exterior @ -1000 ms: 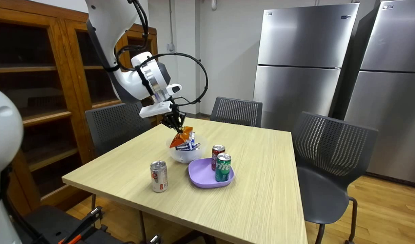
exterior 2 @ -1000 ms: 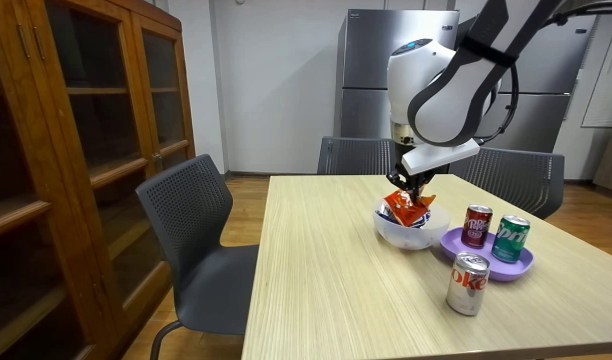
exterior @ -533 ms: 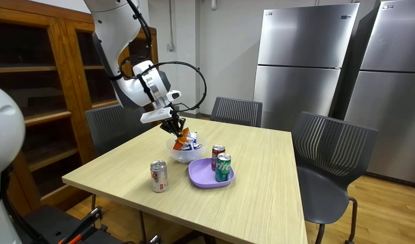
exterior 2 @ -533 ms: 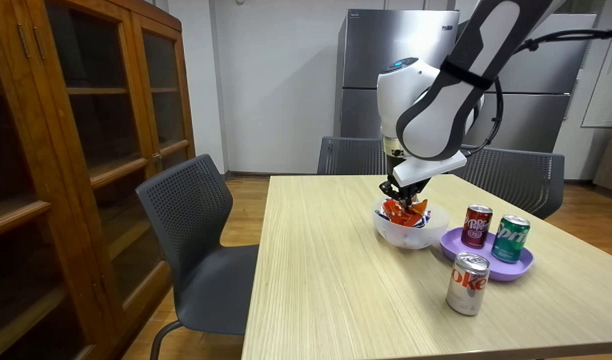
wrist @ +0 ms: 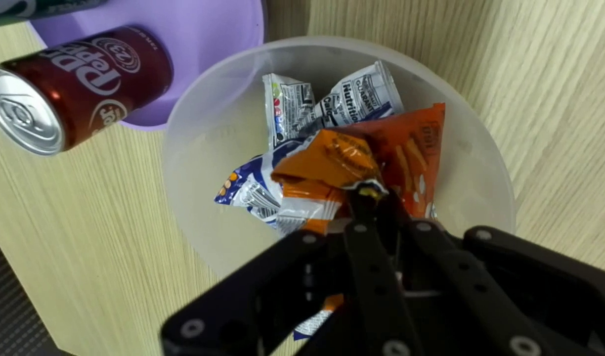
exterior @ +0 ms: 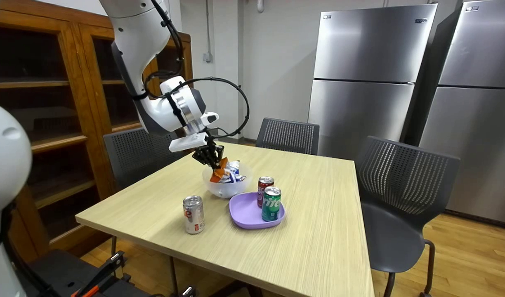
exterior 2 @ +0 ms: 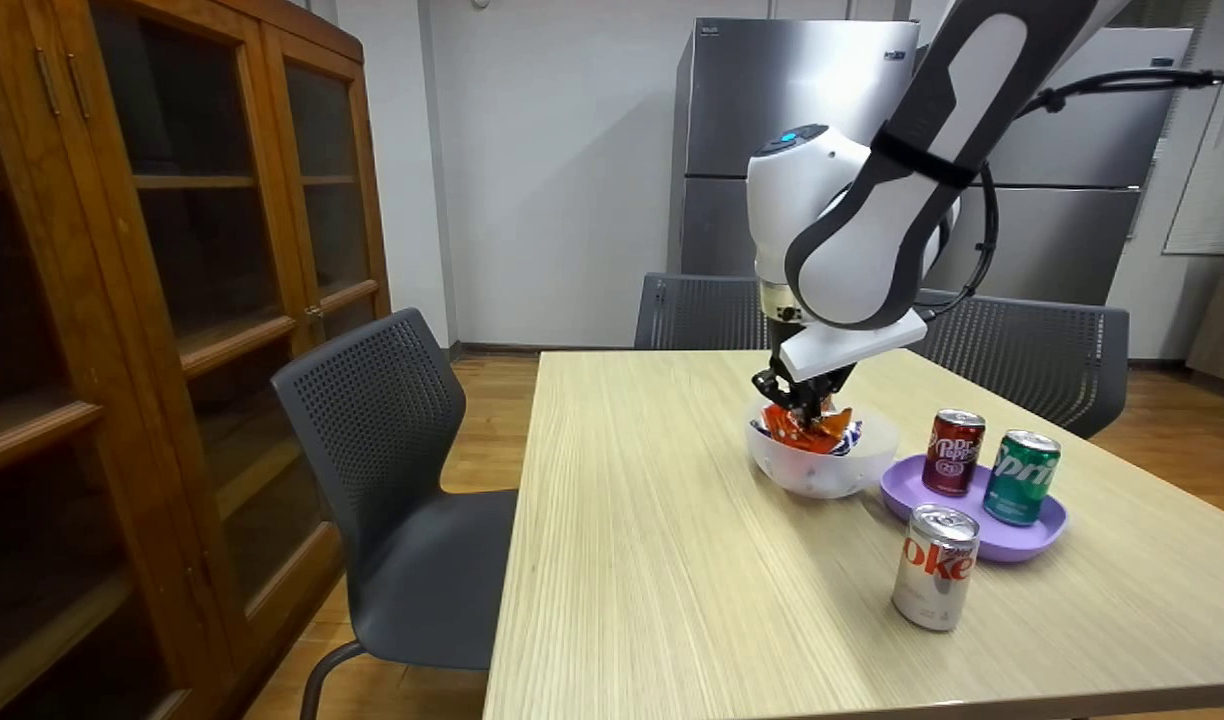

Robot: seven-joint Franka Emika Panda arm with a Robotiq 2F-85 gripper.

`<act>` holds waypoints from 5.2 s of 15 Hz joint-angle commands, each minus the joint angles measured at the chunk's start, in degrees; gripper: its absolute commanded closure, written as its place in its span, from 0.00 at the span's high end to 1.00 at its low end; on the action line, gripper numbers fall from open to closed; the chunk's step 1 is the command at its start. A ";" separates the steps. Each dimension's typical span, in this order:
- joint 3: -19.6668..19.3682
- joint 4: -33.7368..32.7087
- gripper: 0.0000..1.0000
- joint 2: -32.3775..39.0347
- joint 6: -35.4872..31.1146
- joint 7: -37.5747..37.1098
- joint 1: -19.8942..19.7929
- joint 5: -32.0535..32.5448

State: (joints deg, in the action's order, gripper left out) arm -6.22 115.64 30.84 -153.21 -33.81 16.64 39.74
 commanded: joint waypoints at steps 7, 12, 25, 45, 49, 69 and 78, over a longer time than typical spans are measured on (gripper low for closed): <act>-3.14 7.08 0.91 -8.43 -0.16 -3.20 4.00 3.72; -1.83 12.84 1.00 -14.46 -0.64 -4.90 2.77 8.01; -2.71 31.12 1.00 -25.58 -8.08 -1.43 2.20 10.89; -9.68 39.51 1.00 -23.20 -21.95 5.40 0.23 10.69; -9.39 39.60 1.00 -20.27 -23.33 6.41 -0.36 8.82; -5.98 37.43 0.56 -16.00 -23.45 8.41 -3.24 2.48; -6.66 39.87 0.39 -21.20 -23.23 8.54 -3.32 3.21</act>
State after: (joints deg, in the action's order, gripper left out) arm -13.65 153.25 14.06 -176.43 -27.65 15.09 43.40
